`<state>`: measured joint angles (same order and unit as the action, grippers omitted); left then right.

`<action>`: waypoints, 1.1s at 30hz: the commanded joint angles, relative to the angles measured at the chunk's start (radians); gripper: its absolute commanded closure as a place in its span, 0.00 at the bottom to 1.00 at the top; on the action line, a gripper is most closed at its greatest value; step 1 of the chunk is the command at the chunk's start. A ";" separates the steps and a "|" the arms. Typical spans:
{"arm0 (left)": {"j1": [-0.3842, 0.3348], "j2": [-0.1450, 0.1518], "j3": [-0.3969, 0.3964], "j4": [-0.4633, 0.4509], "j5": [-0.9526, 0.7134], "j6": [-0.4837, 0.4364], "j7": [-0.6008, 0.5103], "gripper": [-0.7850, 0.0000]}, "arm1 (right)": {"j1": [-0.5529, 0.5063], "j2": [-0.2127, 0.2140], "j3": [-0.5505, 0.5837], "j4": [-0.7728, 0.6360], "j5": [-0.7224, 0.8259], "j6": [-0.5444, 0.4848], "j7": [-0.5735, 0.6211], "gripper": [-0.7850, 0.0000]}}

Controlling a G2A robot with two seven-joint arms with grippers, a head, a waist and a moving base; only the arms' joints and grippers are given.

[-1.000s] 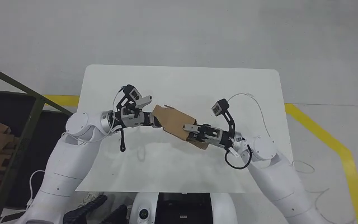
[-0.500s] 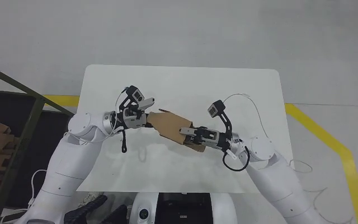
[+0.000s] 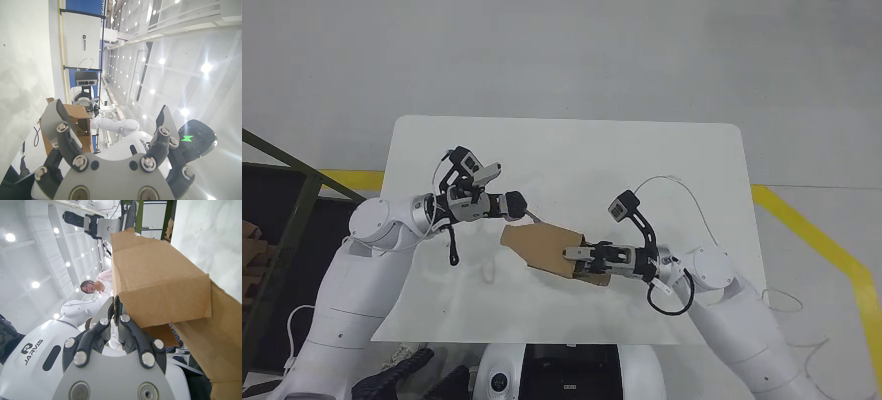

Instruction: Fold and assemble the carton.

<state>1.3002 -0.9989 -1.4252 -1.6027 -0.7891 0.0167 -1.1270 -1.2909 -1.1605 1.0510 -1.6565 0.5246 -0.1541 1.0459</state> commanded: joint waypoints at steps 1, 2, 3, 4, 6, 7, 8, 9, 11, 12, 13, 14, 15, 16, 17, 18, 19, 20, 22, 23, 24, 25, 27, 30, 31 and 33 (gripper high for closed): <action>0.001 0.000 -0.004 0.004 0.000 -0.003 0.008 0.00 | -0.004 0.001 0.001 -0.001 0.002 -0.002 0.005 1.00; 0.001 0.000 -0.005 0.005 -0.001 -0.004 0.010 0.00 | -0.005 0.001 0.000 -0.001 0.003 -0.001 0.007 1.00; 0.001 0.000 -0.006 0.006 0.001 -0.004 0.013 0.00 | -0.006 0.002 0.000 -0.002 0.003 -0.001 0.010 1.00; 0.001 0.000 -0.006 0.005 0.002 -0.005 0.013 0.00 | -0.007 0.002 0.001 -0.002 0.003 0.000 0.012 1.00; 0.000 0.000 -0.005 0.005 0.003 -0.005 0.015 0.00 | -0.007 0.003 -0.001 -0.002 0.002 0.000 0.016 1.00; -0.001 -0.001 -0.003 0.005 0.003 -0.005 0.016 0.00 | -0.007 0.003 -0.001 -0.001 0.003 0.000 0.016 1.00; -0.002 -0.001 0.000 0.004 0.004 -0.005 0.018 0.00 | -0.007 0.003 -0.003 -0.002 0.006 -0.001 0.017 1.00; -0.003 -0.002 0.005 0.003 0.004 -0.003 0.018 0.00 | -0.007 0.003 -0.004 -0.001 0.006 -0.002 0.017 1.00; -0.008 -0.004 0.017 0.000 0.004 -0.001 0.016 0.00 | -0.005 0.002 -0.009 -0.001 0.009 -0.004 0.015 1.00; -0.011 -0.005 0.023 -0.001 0.004 0.001 0.013 0.00 | -0.003 0.001 -0.011 0.000 0.008 -0.005 0.013 1.00; -0.014 -0.006 0.030 -0.003 0.003 0.000 0.011 0.00 | -0.001 0.001 -0.013 0.004 0.007 -0.007 0.009 1.00; -0.015 -0.007 0.036 -0.004 0.001 0.001 0.008 0.00 | 0.002 0.000 -0.013 0.007 0.009 -0.008 0.000 1.00; -0.017 -0.008 0.041 -0.005 0.001 0.002 0.007 0.00 | 0.004 -0.001 -0.012 0.011 0.012 -0.010 -0.010 1.00; -0.018 -0.008 0.044 -0.006 0.000 0.003 0.005 0.00 | 0.006 -0.001 -0.011 0.013 0.014 -0.012 -0.016 1.00; -0.018 -0.008 0.046 -0.007 0.000 0.004 0.004 0.00 | 0.008 -0.002 -0.011 0.016 0.017 -0.014 -0.020 1.00; -0.019 -0.009 0.047 -0.007 0.001 0.004 0.004 0.00 | 0.010 -0.002 -0.010 0.018 0.021 -0.017 -0.024 1.00; -0.018 -0.009 0.048 -0.006 0.000 0.004 0.002 0.00 | 0.011 -0.003 -0.010 0.020 0.024 -0.018 -0.026 1.00; -0.018 -0.009 0.048 -0.006 -0.001 0.005 0.000 0.00 | 0.013 -0.003 -0.010 0.021 0.026 -0.019 -0.028 1.00; -0.018 -0.009 0.049 -0.005 -0.003 0.007 -0.002 0.00 | 0.015 -0.004 -0.012 0.023 0.028 -0.021 -0.033 1.00; -0.017 -0.009 0.050 -0.006 -0.004 0.008 -0.004 0.00 | 0.017 -0.005 -0.013 0.024 0.031 -0.023 -0.037 1.00; -0.016 -0.009 0.051 -0.007 -0.005 0.009 -0.005 0.00 | 0.018 -0.005 -0.015 0.025 0.031 -0.024 -0.039 1.00; -0.016 -0.010 0.052 -0.008 -0.006 0.008 -0.006 0.00 | 0.020 -0.006 -0.017 0.026 0.031 -0.024 -0.041 1.00; -0.015 -0.010 0.055 -0.012 -0.006 0.010 -0.007 0.00 | 0.024 -0.007 -0.022 0.027 0.032 -0.026 -0.044 1.00; -0.017 -0.011 0.062 -0.016 -0.007 0.012 -0.009 0.00 | 0.027 -0.009 -0.026 0.031 0.033 -0.026 -0.052 1.00; -0.018 -0.012 0.065 -0.017 -0.008 0.014 -0.010 0.00 | 0.029 -0.010 -0.026 0.032 0.033 -0.026 -0.056 1.00; -0.021 -0.013 0.071 -0.019 -0.008 0.014 -0.013 0.00 | 0.031 -0.010 -0.026 0.034 0.034 -0.025 -0.059 1.00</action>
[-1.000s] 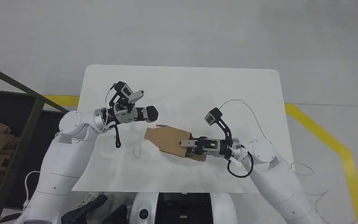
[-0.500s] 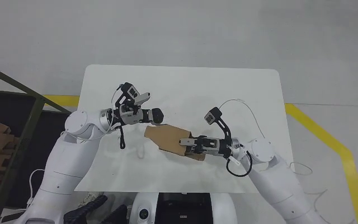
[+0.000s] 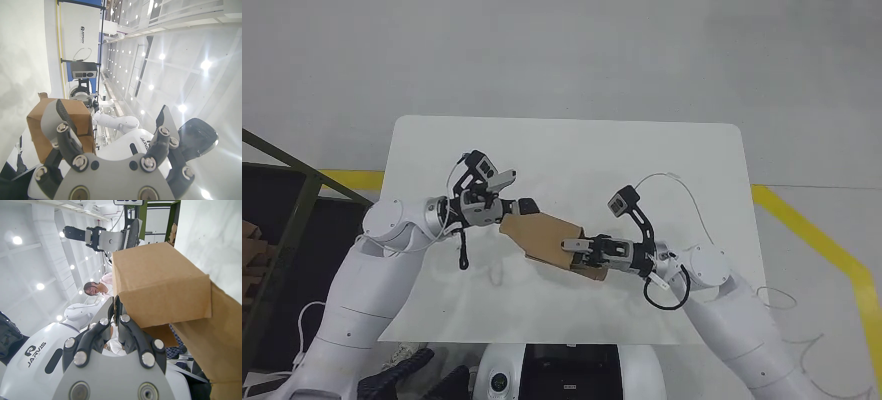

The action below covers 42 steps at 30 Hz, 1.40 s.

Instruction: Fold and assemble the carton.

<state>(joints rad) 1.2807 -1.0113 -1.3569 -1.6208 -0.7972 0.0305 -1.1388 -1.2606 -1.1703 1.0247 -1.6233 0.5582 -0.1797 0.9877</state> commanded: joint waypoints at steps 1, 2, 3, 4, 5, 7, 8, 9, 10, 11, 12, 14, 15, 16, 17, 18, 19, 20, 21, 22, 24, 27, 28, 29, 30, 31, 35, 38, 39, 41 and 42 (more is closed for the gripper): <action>-0.003 -0.001 0.005 0.000 0.000 0.001 -0.001 0.00 | 0.002 0.000 0.001 0.001 0.000 0.001 -0.001 1.00; -0.004 -0.001 0.008 0.000 0.000 0.001 -0.001 0.00 | 0.002 0.000 0.001 0.002 0.001 0.001 -0.002 1.00; -0.006 -0.002 0.011 0.001 0.000 0.001 -0.002 0.00 | 0.002 0.000 0.001 0.001 0.001 0.001 -0.001 1.00; -0.008 -0.003 0.014 0.001 -0.001 0.001 -0.003 0.00 | 0.003 0.000 0.002 0.001 0.000 0.001 0.001 1.00; -0.009 -0.003 0.017 0.001 -0.001 0.001 -0.005 0.00 | 0.003 0.000 0.003 0.001 -0.001 0.003 0.002 1.00; -0.012 -0.004 0.021 0.002 0.000 0.001 -0.007 0.00 | 0.003 0.001 0.005 0.000 -0.001 0.005 0.004 1.00; -0.013 -0.004 0.021 0.004 0.001 -0.001 -0.007 0.00 | 0.002 0.001 0.007 -0.001 0.001 0.005 0.005 1.00; -0.014 -0.004 0.019 0.008 0.002 -0.001 -0.006 0.00 | 0.001 0.001 0.008 -0.001 0.001 0.004 0.006 1.00; -0.015 -0.004 0.016 0.012 0.002 -0.001 -0.004 0.00 | 0.000 0.002 0.009 -0.001 -0.001 0.005 0.008 1.00; -0.015 -0.003 0.011 0.016 0.001 -0.002 -0.004 0.00 | -0.001 0.002 0.011 -0.002 -0.002 0.005 0.009 1.00; -0.014 -0.002 0.006 0.019 0.003 -0.003 -0.002 0.00 | -0.002 0.003 0.013 -0.002 -0.002 0.005 0.013 1.00; -0.012 0.000 -0.009 0.025 0.005 -0.006 -0.001 0.00 | -0.005 0.005 0.019 0.000 -0.002 0.006 0.016 1.00; -0.009 0.001 -0.018 0.028 0.006 -0.006 0.001 0.00 | -0.007 0.006 0.023 0.000 -0.002 0.007 0.018 1.00; -0.006 0.002 -0.027 0.032 0.007 -0.007 0.005 0.00 | -0.009 0.006 0.027 0.000 0.000 0.008 0.018 1.00; -0.004 0.004 -0.036 0.034 0.008 -0.008 0.007 0.00 | -0.010 0.007 0.030 -0.001 0.002 0.008 0.019 1.00; -0.001 0.005 -0.043 0.035 0.008 -0.009 0.008 0.00 | -0.012 0.008 0.033 -0.002 0.002 0.008 0.021 1.00; 0.001 0.005 -0.049 0.035 0.009 -0.010 0.009 0.00 | -0.013 0.008 0.035 -0.003 0.002 0.009 0.023 1.00; 0.004 0.006 -0.055 0.034 0.010 -0.010 0.009 0.00 | -0.014 0.009 0.037 -0.003 0.001 0.011 0.022 1.00; 0.006 0.007 -0.061 0.034 0.012 -0.010 0.008 0.00 | -0.015 0.009 0.039 -0.004 0.001 0.012 0.023 1.00; 0.008 0.008 -0.068 0.033 0.014 -0.011 0.009 0.00 | -0.016 0.010 0.040 -0.003 0.000 0.014 0.023 1.00; 0.011 0.010 -0.080 0.032 0.016 -0.013 0.010 0.00 | -0.017 0.011 0.043 0.001 -0.003 0.017 0.020 1.00; 0.012 0.013 -0.100 0.030 0.015 -0.015 0.010 0.00 | -0.017 0.011 0.042 0.004 -0.010 0.018 0.016 1.00; 0.011 0.013 -0.106 0.030 0.017 -0.017 0.012 0.00 | -0.018 0.011 0.042 0.005 -0.012 0.020 0.015 1.00; 0.010 0.014 -0.110 0.030 0.018 -0.017 0.013 0.00 | -0.018 0.012 0.041 0.005 -0.017 0.023 0.014 1.00; 0.007 0.015 -0.114 0.026 0.018 -0.016 0.011 0.00 | -0.018 0.012 0.041 0.004 -0.021 0.025 0.013 1.00; 0.004 0.015 -0.117 0.022 0.018 -0.016 0.009 0.00 | -0.018 0.012 0.041 0.002 -0.022 0.026 0.013 1.00; -0.004 0.016 -0.118 -0.006 0.020 -0.016 0.000 0.00 | -0.024 0.014 0.045 0.005 -0.036 0.032 -0.002 1.00; -0.008 0.016 -0.112 -0.037 0.021 -0.013 -0.012 0.00 | -0.029 0.015 0.048 0.004 -0.045 0.039 -0.009 1.00; -0.009 0.016 -0.108 -0.044 0.023 -0.011 -0.015 0.00 | -0.030 0.016 0.050 0.003 -0.045 0.040 -0.009 1.00; -0.011 0.015 -0.097 -0.055 0.024 -0.007 -0.017 0.00 | -0.032 0.016 0.053 0.001 -0.044 0.039 -0.011 1.00; -0.011 0.014 -0.089 -0.057 0.027 -0.003 -0.020 0.00 | -0.033 0.017 0.055 0.000 -0.044 0.039 -0.013 1.00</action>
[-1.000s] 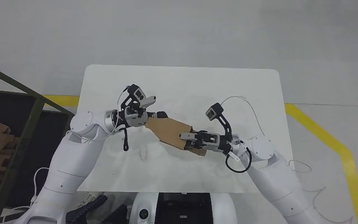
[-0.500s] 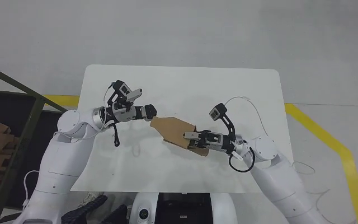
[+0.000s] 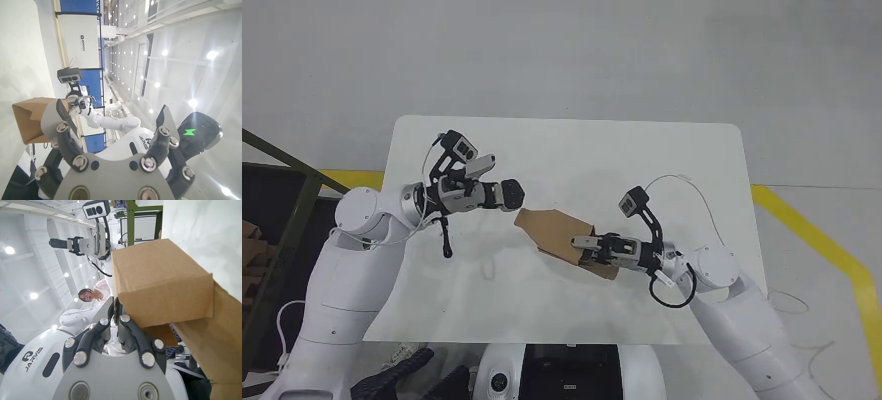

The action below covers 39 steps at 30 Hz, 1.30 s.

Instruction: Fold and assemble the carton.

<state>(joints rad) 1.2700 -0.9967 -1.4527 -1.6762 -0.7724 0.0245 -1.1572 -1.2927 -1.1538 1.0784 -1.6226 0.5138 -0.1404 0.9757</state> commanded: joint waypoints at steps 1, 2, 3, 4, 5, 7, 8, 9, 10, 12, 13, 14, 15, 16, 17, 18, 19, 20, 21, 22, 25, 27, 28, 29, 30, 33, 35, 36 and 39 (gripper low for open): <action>-0.001 -0.001 0.016 -0.002 0.007 0.006 -0.005 0.00 | -0.001 0.000 0.002 -0.003 0.001 0.000 -0.003 1.00; -0.003 -0.001 0.025 0.001 0.015 0.008 -0.008 0.00 | -0.003 0.001 0.003 -0.005 0.002 -0.001 -0.005 1.00; -0.004 -0.002 0.033 0.007 0.025 0.007 -0.006 0.00 | -0.004 0.001 0.004 -0.009 0.003 -0.002 -0.004 1.00; -0.006 -0.003 0.040 0.015 0.035 0.005 -0.001 0.00 | -0.005 0.001 0.005 -0.012 0.005 -0.003 -0.003 1.00; -0.008 -0.003 0.047 0.022 0.043 0.004 0.003 0.00 | -0.006 0.001 0.005 -0.017 0.005 -0.004 0.000 1.00; -0.013 -0.005 0.058 0.038 0.045 0.003 0.012 0.00 | -0.009 0.002 0.007 -0.023 0.005 -0.007 0.005 1.00; -0.016 -0.006 0.063 0.043 0.048 0.000 0.016 0.00 | -0.010 0.003 0.007 -0.026 0.006 -0.008 0.008 1.00; -0.018 -0.006 0.067 0.048 0.049 -0.001 0.017 0.00 | -0.012 0.003 0.007 -0.030 0.008 -0.008 0.011 1.00; -0.020 -0.007 0.071 0.051 0.049 0.000 0.016 0.00 | -0.012 0.003 0.008 -0.033 0.009 -0.010 0.014 1.00; -0.024 -0.008 0.076 0.055 0.047 0.000 0.014 0.00 | -0.014 0.004 0.008 -0.037 0.009 -0.010 0.016 1.00; -0.025 -0.008 0.078 0.056 0.046 0.001 0.013 0.00 | -0.014 0.004 0.007 -0.039 0.009 -0.011 0.017 1.00; -0.025 -0.008 0.080 0.056 0.042 0.000 0.013 0.00 | -0.014 0.004 0.007 -0.039 0.010 -0.011 0.017 1.00; -0.025 -0.009 0.082 0.056 0.039 0.001 0.013 0.00 | -0.014 0.003 0.005 -0.040 0.012 -0.011 0.015 1.00; -0.025 -0.009 0.083 0.056 0.037 0.001 0.012 0.00 | -0.013 0.003 0.004 -0.040 0.012 -0.011 0.014 1.00; -0.024 -0.009 0.085 0.055 0.034 0.000 0.012 0.00 | -0.012 0.003 0.002 -0.040 0.013 -0.012 0.014 1.00; -0.023 -0.010 0.086 0.053 0.030 0.001 0.012 0.00 | -0.011 0.002 0.000 -0.039 0.015 -0.012 0.013 1.00; -0.021 -0.010 0.088 0.051 0.026 0.001 0.012 0.00 | -0.010 0.002 -0.002 -0.040 0.016 -0.013 0.013 1.00; -0.019 -0.011 0.091 0.048 0.021 0.002 0.012 0.00 | -0.008 0.001 -0.004 -0.039 0.017 -0.013 0.012 1.00; -0.017 -0.011 0.093 0.045 0.019 0.002 0.011 0.00 | -0.007 0.001 -0.006 -0.039 0.021 -0.014 0.012 1.00; -0.015 -0.012 0.096 0.042 0.015 0.002 0.010 0.00 | -0.005 0.000 -0.008 -0.037 0.024 -0.015 0.011 1.00; -0.010 -0.014 0.109 0.032 0.011 0.004 0.008 0.00 | -0.001 -0.002 -0.016 -0.035 0.031 -0.016 0.011 1.00; -0.009 -0.015 0.115 0.030 0.010 0.004 0.009 0.00 | 0.002 -0.003 -0.022 -0.034 0.034 -0.018 0.011 1.00; -0.009 -0.015 0.117 0.030 0.010 0.004 0.009 0.00 | 0.003 -0.004 -0.024 -0.033 0.035 -0.018 0.011 1.00; -0.010 -0.015 0.117 0.030 0.008 0.004 0.008 0.00 | 0.004 -0.004 -0.025 -0.031 0.035 -0.018 0.011 1.00; -0.010 -0.015 0.117 0.032 0.008 0.004 0.007 0.00 | 0.004 -0.004 -0.026 -0.031 0.034 -0.018 0.011 1.00; -0.009 -0.014 0.112 0.037 0.007 0.002 0.006 0.00 | 0.005 -0.004 -0.028 -0.030 0.034 -0.019 0.012 1.00; -0.005 -0.013 0.107 0.038 0.008 0.002 0.004 0.00 | 0.004 -0.005 -0.029 -0.030 0.044 -0.022 0.012 1.00; -0.001 -0.013 0.106 0.037 0.007 0.002 0.003 0.00 | 0.003 -0.006 -0.029 -0.030 0.052 -0.025 0.014 1.00; 0.011 -0.013 0.105 0.031 0.004 0.004 0.002 0.00 | 0.004 -0.006 -0.031 -0.027 0.059 -0.030 0.021 1.00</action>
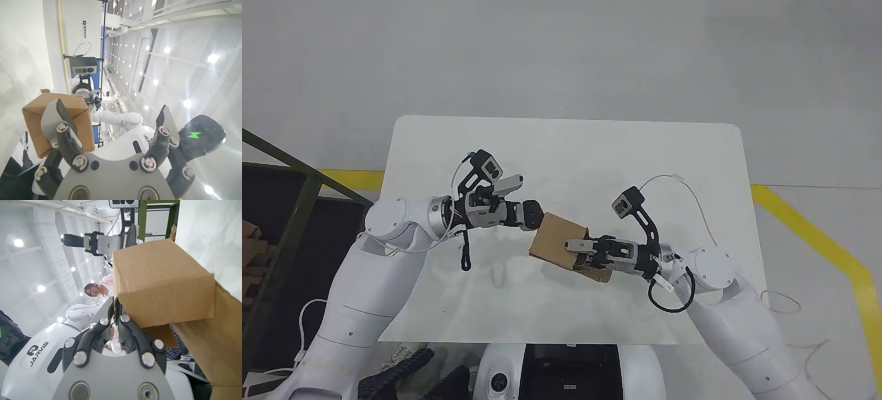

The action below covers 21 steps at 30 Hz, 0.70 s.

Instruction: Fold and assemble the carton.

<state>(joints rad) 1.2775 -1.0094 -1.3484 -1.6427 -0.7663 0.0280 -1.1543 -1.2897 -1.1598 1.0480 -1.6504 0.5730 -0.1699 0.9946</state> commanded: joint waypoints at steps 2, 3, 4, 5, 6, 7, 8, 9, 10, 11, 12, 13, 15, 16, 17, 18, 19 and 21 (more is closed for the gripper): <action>0.011 0.000 0.005 -0.007 -0.002 0.003 -0.001 0.00 | 0.002 -0.001 -0.002 0.002 0.001 -0.001 0.003 1.00; 0.014 0.000 0.007 -0.010 -0.001 0.005 -0.002 0.00 | 0.003 -0.001 -0.003 0.002 0.000 -0.001 0.002 1.00; 0.016 -0.001 0.010 -0.012 -0.002 0.006 -0.003 0.00 | 0.005 -0.001 -0.004 0.001 0.000 -0.003 0.003 1.00; 0.018 -0.001 0.012 -0.014 -0.002 0.007 -0.003 0.00 | 0.006 -0.001 -0.005 0.002 0.000 -0.003 0.003 1.00; 0.019 -0.001 0.013 -0.016 -0.002 0.007 -0.002 0.00 | 0.007 -0.002 -0.005 0.002 0.000 -0.003 0.002 1.00; 0.019 -0.001 0.014 -0.018 -0.003 0.007 -0.003 0.00 | 0.008 -0.002 -0.006 0.003 0.001 -0.002 0.002 1.00; 0.020 -0.001 0.015 -0.020 -0.006 0.008 -0.004 0.00 | 0.008 -0.002 -0.006 0.003 0.002 -0.004 0.003 1.00; 0.020 -0.002 0.016 -0.023 -0.007 0.008 -0.005 0.00 | 0.008 -0.002 -0.007 0.004 0.002 -0.004 0.002 1.00; 0.020 -0.002 0.016 -0.025 -0.008 0.009 -0.005 0.00 | 0.009 -0.002 -0.007 0.004 0.001 -0.004 0.002 1.00; 0.020 -0.002 0.016 -0.028 -0.010 0.009 -0.006 0.00 | 0.008 -0.002 -0.008 0.005 0.002 -0.003 0.002 1.00; 0.019 -0.002 0.016 -0.030 -0.011 0.010 -0.006 0.00 | 0.008 -0.003 -0.008 0.006 0.003 -0.004 0.002 1.00; 0.018 -0.002 0.016 -0.031 -0.012 0.010 -0.006 0.00 | 0.008 -0.003 -0.009 0.006 0.002 -0.004 0.002 1.00; 0.015 -0.002 0.017 -0.032 -0.015 0.010 -0.004 0.00 | 0.007 -0.003 -0.010 0.006 0.002 -0.006 0.001 1.00; 0.014 -0.003 0.017 -0.033 -0.017 0.011 -0.005 0.00 | 0.006 -0.003 -0.010 0.006 0.003 -0.005 0.001 1.00; 0.012 -0.003 0.018 -0.033 -0.017 0.010 -0.006 0.00 | 0.006 -0.003 -0.010 0.007 0.003 -0.006 0.001 1.00; 0.011 -0.003 0.018 -0.032 -0.017 0.009 -0.005 0.00 | 0.006 -0.003 -0.010 0.007 0.002 -0.005 0.002 1.00; 0.010 -0.003 0.019 -0.033 -0.019 0.008 -0.006 0.00 | 0.006 -0.003 -0.010 0.007 0.002 -0.004 0.002 1.00; 0.007 -0.004 0.020 -0.032 -0.021 0.008 -0.007 0.00 | 0.006 -0.003 -0.010 0.007 0.001 -0.003 0.002 1.00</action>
<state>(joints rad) 1.2854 -1.0130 -1.3287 -1.6752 -0.7858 0.0363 -1.1607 -1.2840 -1.1626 1.0383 -1.6436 0.5751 -0.1736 0.9964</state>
